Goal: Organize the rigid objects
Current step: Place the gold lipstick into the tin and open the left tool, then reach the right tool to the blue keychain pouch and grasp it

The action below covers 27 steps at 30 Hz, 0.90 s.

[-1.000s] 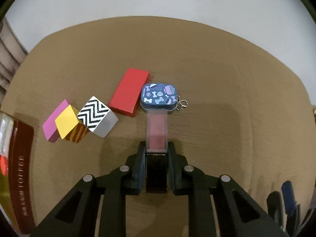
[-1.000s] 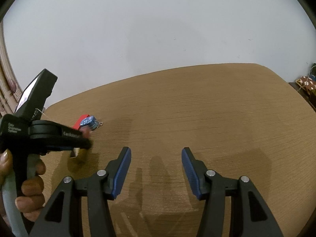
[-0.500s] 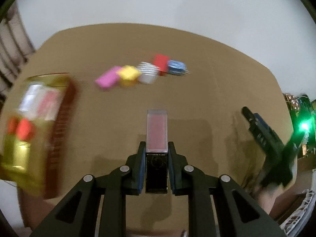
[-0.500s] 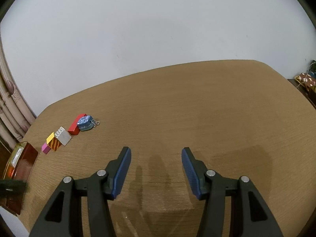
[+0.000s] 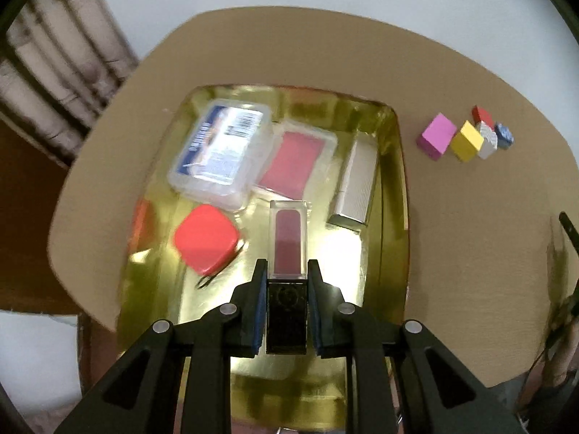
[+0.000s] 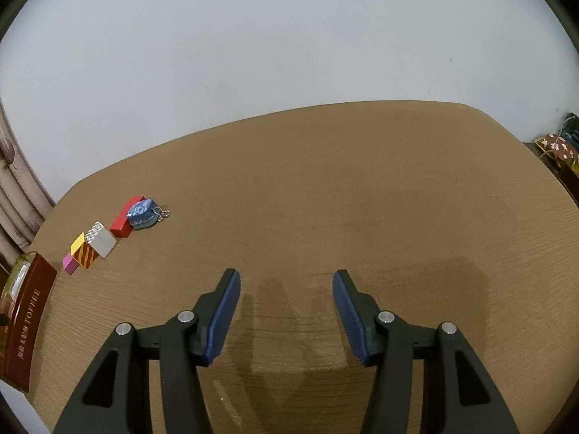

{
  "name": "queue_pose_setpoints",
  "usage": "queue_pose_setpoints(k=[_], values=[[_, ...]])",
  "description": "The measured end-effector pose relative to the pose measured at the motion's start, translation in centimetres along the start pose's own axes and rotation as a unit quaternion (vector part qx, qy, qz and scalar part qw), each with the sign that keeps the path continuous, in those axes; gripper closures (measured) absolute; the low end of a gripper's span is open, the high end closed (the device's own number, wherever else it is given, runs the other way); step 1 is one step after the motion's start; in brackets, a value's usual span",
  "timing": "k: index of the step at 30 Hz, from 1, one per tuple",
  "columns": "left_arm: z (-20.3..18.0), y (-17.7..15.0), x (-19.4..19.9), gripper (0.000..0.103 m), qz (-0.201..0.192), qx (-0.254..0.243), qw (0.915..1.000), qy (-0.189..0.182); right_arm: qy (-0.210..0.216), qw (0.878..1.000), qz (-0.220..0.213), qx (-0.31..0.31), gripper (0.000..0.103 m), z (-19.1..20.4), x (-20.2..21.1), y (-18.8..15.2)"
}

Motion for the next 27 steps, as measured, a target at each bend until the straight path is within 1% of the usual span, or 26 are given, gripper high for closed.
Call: queue_pose_setpoints(k=[2, 3, 6, 7, 10, 13, 16, 17, 18, 19, 20, 21, 22, 23, 24, 25, 26, 27], values=[[0.3, -0.1, -0.5, 0.086, 0.004, -0.001, 1.0000, 0.004, -0.003, 1.000, 0.004, 0.001, 0.048, 0.1, -0.3, -0.1], [0.4, -0.1, -1.1, 0.086, 0.009, -0.001, 1.0000, 0.000, -0.004, 1.000, 0.006, 0.001, 0.048, 0.1, -0.4, -0.1], [1.2, 0.1, -2.8, 0.085, 0.028, 0.016, 0.9995, -0.005, -0.006, 1.000, 0.011, 0.002, 0.048, 0.2, -0.7, -0.2], [1.6, 0.2, -2.7, 0.085, 0.020, 0.017, 0.9996, -0.003, -0.007, 1.000, 0.011, 0.003, 0.048, 0.2, -0.8, -0.2], [3.2, 0.1, -2.7, 0.084, 0.021, 0.027, 0.9993, 0.015, -0.007, 1.000, 0.013, 0.003, 0.048, 0.3, -1.0, -0.3], [4.5, -0.2, -2.7, 0.077, 0.022, 0.038, 0.9985, 0.032, -0.008, 1.000, 0.016, 0.004, 0.048, 0.4, -1.3, -0.4], [4.5, -0.5, -2.1, 0.076, 0.010, 0.031, 0.9986, 0.042, -0.007, 1.000, 0.015, 0.004, 0.048, 0.4, -1.3, -0.5], [4.3, -0.5, -1.8, 0.074, 0.004, 0.026, 0.9986, 0.046, -0.005, 1.000, 0.014, 0.004, 0.048, 0.4, -1.4, -0.5], [3.9, -0.6, -1.3, 0.067, -0.006, 0.021, 0.9982, 0.056, -0.004, 1.000, 0.014, 0.004, 0.048, 0.5, -1.4, -0.5], [3.4, -0.7, -0.4, 0.062, -0.021, 0.017, 0.9977, 0.062, -0.003, 1.000, 0.015, 0.005, 0.048, 0.6, -1.5, -0.6], [3.0, -0.8, 0.4, 0.053, -0.037, 0.012, 0.9971, 0.065, -0.002, 1.000, 0.017, 0.005, 0.048, 0.5, -1.5, -0.6], [2.3, -0.9, 1.7, 0.049, -0.058, 0.006, 0.9960, 0.068, -0.002, 1.000, 0.020, 0.007, 0.048, 0.6, -1.6, -0.6], [1.7, -1.1, 2.8, 0.049, -0.078, 0.001, 0.9944, 0.071, -0.003, 1.000, 0.022, 0.009, 0.048, 0.7, -1.7, -0.7], [0.9, -1.4, 4.1, 0.046, -0.099, -0.005, 0.9925, 0.072, -0.003, 1.000, 0.026, 0.014, 0.048, 1.0, -1.9, -0.7], [-0.3, -1.8, 5.7, 0.037, -0.123, -0.013, 0.9903, 0.065, 0.001, 0.999, 0.030, 0.021, 0.048, 1.2, -2.0, -0.8], [-1.5, -2.3, 7.0, 0.030, -0.139, -0.020, 0.9888, 0.050, 0.005, 0.999, 0.036, 0.029, 0.048, 1.5, -2.2, -0.8], [-2.4, -2.7, 8.0, 0.016, -0.147, -0.025, 0.9882, 0.033, 0.014, 0.998, 0.045, 0.046, 0.048, 2.2, -2.4, -0.9], [-3.8, -3.5, 8.8, 0.015, -0.155, -0.028, 0.9874, 0.010, 0.021, 0.997, 0.050, 0.058, 0.048, 2.7, -2.5, -0.9]])
Point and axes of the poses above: each gripper's, at about its wrist camera, not at the fingertips, and x roughly against the way its jaws point, z to its left, y to its top, the point moved 6 cm from there along -x, roughly the way its jaws point, and after that the axes turned 2 degrees about -x, right-handed, at the moved point
